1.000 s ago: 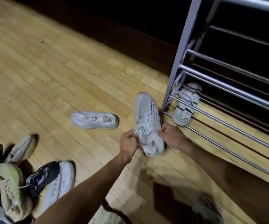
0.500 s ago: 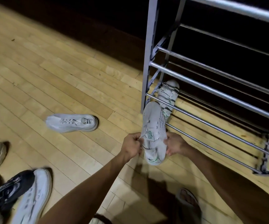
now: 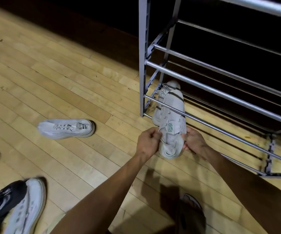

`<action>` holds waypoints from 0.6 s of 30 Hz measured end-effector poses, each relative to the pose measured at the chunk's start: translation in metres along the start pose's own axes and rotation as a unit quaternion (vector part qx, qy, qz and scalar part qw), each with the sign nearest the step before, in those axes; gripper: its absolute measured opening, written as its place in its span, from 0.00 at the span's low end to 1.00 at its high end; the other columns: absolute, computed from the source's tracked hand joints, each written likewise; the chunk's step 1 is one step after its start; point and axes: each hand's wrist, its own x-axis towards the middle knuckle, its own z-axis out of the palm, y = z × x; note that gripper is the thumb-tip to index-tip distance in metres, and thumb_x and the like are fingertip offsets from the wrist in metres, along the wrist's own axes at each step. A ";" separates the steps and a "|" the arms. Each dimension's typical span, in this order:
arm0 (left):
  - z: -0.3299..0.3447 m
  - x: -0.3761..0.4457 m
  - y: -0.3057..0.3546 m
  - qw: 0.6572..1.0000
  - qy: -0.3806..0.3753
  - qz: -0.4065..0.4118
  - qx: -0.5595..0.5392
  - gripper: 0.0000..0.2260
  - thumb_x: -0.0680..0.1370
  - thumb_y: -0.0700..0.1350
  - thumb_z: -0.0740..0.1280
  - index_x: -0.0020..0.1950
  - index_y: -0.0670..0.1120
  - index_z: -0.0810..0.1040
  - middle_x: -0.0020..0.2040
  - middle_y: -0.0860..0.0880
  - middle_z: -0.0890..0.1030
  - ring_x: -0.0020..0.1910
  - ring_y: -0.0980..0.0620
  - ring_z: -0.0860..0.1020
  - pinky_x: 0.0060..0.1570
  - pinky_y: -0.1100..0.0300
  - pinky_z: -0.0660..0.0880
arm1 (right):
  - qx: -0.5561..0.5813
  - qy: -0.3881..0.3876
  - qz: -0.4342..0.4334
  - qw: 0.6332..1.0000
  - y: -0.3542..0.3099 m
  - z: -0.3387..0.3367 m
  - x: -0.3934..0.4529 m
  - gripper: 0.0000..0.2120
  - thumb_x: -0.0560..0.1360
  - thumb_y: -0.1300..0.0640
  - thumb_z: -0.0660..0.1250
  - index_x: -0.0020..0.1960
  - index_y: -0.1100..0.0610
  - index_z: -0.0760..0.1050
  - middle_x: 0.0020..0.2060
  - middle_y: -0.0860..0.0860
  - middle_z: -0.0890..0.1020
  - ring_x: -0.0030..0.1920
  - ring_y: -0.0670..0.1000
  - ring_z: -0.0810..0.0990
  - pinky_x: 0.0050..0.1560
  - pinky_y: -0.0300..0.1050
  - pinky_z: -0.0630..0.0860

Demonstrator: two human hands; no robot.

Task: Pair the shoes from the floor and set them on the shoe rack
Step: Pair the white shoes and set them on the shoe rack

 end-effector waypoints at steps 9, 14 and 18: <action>0.017 0.008 0.016 0.993 -0.065 -0.078 -0.057 0.12 0.83 0.47 0.59 0.56 0.45 0.80 0.50 0.46 0.82 0.43 0.51 0.78 0.41 0.62 0.74 | 0.050 0.114 0.055 0.991 -0.008 -0.016 0.012 0.09 0.79 0.65 0.58 0.47 0.62 0.77 0.34 0.58 0.76 0.29 0.52 0.70 0.29 0.45 0.67; 0.032 0.019 0.020 0.990 -0.093 -0.084 -0.059 0.11 0.83 0.49 0.56 0.57 0.53 0.78 0.57 0.53 0.78 0.55 0.53 0.75 0.58 0.54 0.72 | 0.018 0.124 0.077 0.989 -0.004 -0.016 0.033 0.10 0.83 0.61 0.56 0.53 0.61 0.76 0.46 0.59 0.77 0.32 0.46 0.69 0.23 0.34 0.70; 0.050 0.026 0.021 0.983 -0.098 -0.125 -0.096 0.17 0.83 0.53 0.55 0.69 0.49 0.71 0.64 0.49 0.75 0.60 0.46 0.73 0.52 0.54 0.72 | 0.075 0.156 0.101 0.980 0.000 -0.010 0.052 0.10 0.81 0.57 0.58 0.41 0.54 0.72 0.44 0.55 0.77 0.32 0.49 0.73 0.21 0.38 0.71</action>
